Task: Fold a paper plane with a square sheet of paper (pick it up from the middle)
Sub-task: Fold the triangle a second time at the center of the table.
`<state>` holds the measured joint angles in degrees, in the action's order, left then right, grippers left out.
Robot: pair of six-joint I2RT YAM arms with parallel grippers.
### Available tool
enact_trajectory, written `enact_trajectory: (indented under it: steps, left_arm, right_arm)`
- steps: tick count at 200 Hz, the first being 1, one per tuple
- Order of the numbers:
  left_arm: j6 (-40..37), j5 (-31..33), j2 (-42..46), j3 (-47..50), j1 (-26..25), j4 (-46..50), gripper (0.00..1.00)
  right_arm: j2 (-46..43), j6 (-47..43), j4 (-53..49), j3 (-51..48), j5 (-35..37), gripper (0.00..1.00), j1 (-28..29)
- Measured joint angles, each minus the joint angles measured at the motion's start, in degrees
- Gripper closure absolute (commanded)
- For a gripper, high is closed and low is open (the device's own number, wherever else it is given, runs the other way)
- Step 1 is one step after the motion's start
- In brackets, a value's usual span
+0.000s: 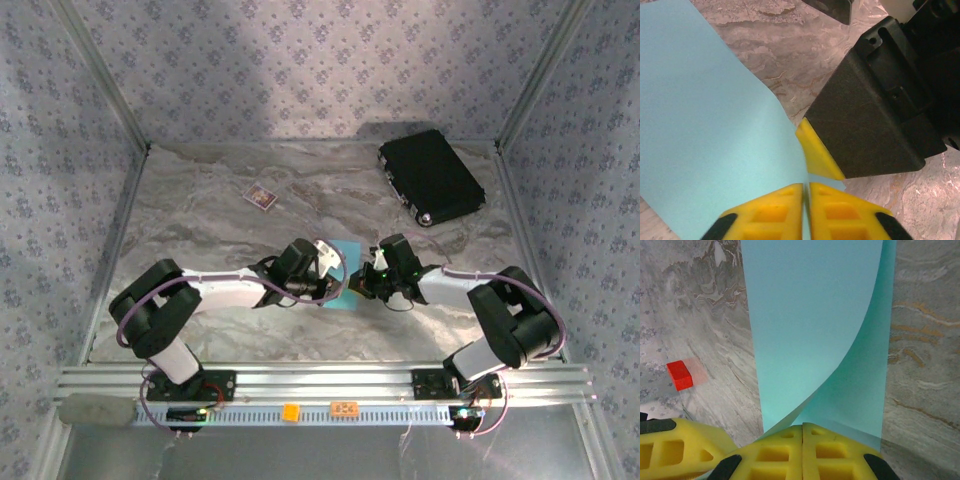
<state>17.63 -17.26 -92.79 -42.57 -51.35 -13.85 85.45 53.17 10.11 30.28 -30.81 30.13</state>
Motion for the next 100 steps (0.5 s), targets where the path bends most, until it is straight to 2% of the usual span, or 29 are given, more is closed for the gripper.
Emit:
enact_trajectory:
  steps: [26,64,100]
  left_arm:
    - [-0.09,-0.39,0.00,0.00,0.46,0.00,0.93]
    - [0.07,-1.36,0.00,0.00,0.83,0.37,0.85]
    - [0.04,-1.44,0.00,0.00,0.83,0.35,0.84]
  right_arm:
    - [0.07,0.00,-0.11,0.00,0.26,0.92,0.00]
    - [0.11,0.00,-0.22,0.00,0.90,0.92,0.02]
    - [0.11,0.00,-0.22,0.00,1.09,0.92,0.02]
